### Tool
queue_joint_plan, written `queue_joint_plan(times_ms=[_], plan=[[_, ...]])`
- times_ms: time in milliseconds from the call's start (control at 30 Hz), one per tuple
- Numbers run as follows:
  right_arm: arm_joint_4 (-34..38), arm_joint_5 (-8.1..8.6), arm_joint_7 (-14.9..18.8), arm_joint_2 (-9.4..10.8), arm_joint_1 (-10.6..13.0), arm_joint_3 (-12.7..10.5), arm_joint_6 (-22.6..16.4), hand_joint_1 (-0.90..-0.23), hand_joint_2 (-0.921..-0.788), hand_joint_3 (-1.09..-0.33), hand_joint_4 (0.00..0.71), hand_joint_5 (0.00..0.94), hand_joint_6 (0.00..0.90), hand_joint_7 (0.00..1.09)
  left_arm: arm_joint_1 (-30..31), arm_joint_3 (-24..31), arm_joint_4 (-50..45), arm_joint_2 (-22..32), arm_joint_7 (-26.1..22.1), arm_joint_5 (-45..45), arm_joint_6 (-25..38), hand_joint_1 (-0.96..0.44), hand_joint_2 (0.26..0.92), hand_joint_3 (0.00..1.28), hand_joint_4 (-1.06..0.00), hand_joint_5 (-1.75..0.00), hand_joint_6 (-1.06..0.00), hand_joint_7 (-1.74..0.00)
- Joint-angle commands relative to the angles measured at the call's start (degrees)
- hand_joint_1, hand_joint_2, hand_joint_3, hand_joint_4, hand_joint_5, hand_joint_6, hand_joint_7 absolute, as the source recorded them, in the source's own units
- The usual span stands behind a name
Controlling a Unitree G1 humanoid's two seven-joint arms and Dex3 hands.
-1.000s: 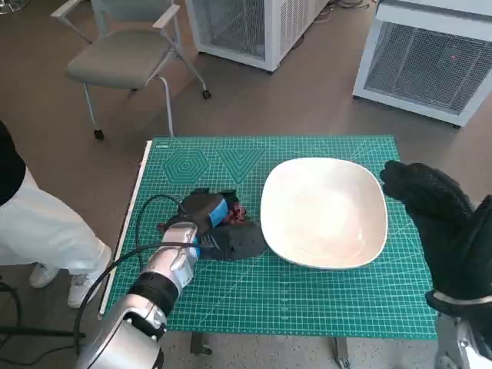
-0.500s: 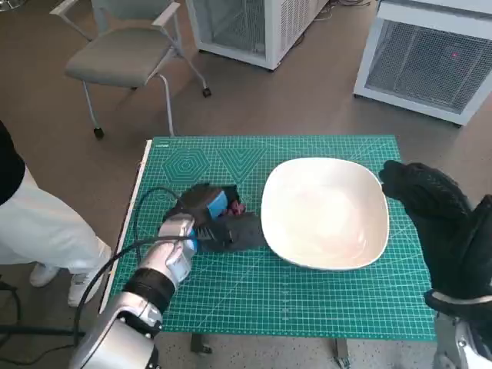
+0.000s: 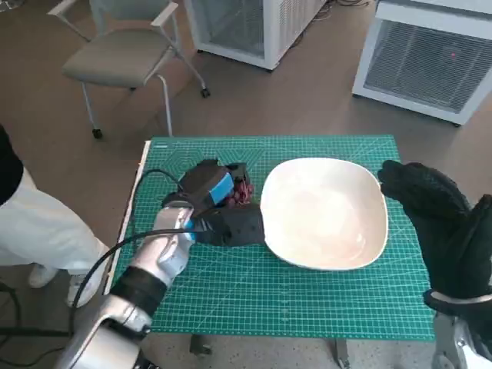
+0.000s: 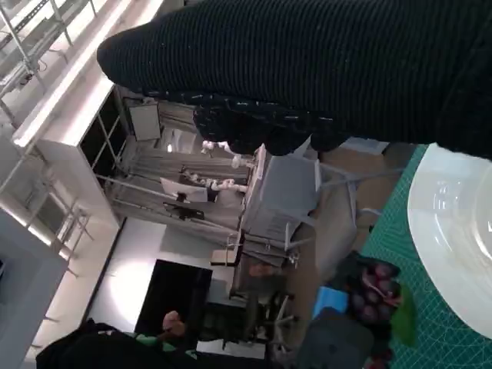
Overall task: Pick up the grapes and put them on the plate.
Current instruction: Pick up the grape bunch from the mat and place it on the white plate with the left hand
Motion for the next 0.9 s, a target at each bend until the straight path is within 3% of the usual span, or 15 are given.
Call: queue_joint_plan(times_ms=[33,100,233,433,667,900], plan=[[0.4,0.42,-0.3,0.3,0.6,0.1,0.9,-0.553,-0.921,-0.567,0.468,0.029,0.119,0.79,2.6,1.5,-8.7,2.4,-2.1,0.7,1.8,0.0,0.621,0.75,-0.41,-1.73,-0.61,-1.18],[0.4,0.45,-0.4,0.3,0.5,0.2,0.9,-0.554,-0.921,-0.565,0.468,0.029,0.119,0.79,3.5,2.0,-12.0,3.0,-2.9,0.8,2.5,0.01,0.635,0.72,-0.43,-1.71,-0.61,-1.16],[0.5,0.47,-0.4,0.5,0.5,0.2,0.9,-0.554,-0.921,-0.561,0.468,0.03,0.12,0.79,4.9,3.1,-18.3,4.0,-4.5,1.1,4.1,0.01,0.733,0.51,-0.49,-1.6,-0.64,-1.05],[0.6,0.46,-0.4,0.7,0.5,0.3,0.8,-0.557,-0.921,-0.56,0.468,0.03,0.121,0.79,6.1,5.1,-24.7,4.6,-6.0,0.8,5.6,0.0,0.752,0.4,-0.61,-1.42,-0.66,-1.04],[0.6,0.33,-0.5,0.8,0.6,0.3,0.7,-0.558,-0.921,-0.559,0.467,0.029,0.12,0.79,6.8,6.7,-27.1,4.2,-5.9,-0.2,4.7,0.0,0.728,0.42,-0.69,-1.25,-0.62,-1.2],[0.2,0.25,-0.6,1.0,0.9,0.4,0.6,-0.559,-0.921,-0.559,0.468,0.03,0.123,0.79,6.3,6.7,-25.5,3.2,-5.3,-0.8,2.6,0.0,0.635,0.59,-0.67,-1.32,-0.62,-1.23]])
